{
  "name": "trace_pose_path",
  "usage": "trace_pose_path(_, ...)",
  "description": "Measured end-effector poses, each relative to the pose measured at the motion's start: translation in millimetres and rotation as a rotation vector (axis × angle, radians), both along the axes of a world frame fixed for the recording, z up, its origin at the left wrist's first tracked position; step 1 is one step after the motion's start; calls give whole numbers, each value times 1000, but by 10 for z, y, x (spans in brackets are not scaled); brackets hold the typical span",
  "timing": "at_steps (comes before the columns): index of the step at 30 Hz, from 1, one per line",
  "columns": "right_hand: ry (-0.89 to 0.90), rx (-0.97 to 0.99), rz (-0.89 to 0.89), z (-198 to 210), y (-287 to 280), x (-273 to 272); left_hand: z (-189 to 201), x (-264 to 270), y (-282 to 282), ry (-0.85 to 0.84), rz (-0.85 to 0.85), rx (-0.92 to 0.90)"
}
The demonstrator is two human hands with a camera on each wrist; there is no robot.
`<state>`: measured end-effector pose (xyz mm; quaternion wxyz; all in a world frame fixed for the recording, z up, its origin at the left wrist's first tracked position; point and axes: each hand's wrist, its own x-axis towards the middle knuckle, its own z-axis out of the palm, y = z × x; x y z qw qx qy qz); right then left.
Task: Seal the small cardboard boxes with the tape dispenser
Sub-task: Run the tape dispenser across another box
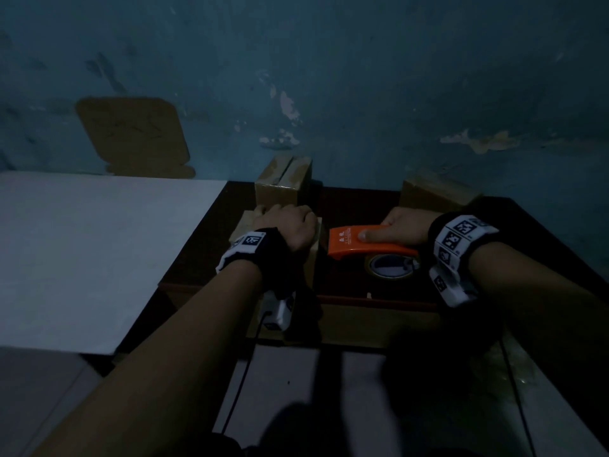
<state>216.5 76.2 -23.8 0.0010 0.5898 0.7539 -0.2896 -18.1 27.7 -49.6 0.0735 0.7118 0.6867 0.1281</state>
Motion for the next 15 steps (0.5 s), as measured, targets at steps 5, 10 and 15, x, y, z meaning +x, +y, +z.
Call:
trace_pose_path(5,-41,-7,-5,-52,17,-148,16,-14,17,-30,-15,-40)
trace_pose_path(10,-62,8,-10,-67,36,-167,52,21,16,7,2,-73)
trace_pose_path(15,-30,29,-20,-113,15,-171,62,50,11,21,21,-92)
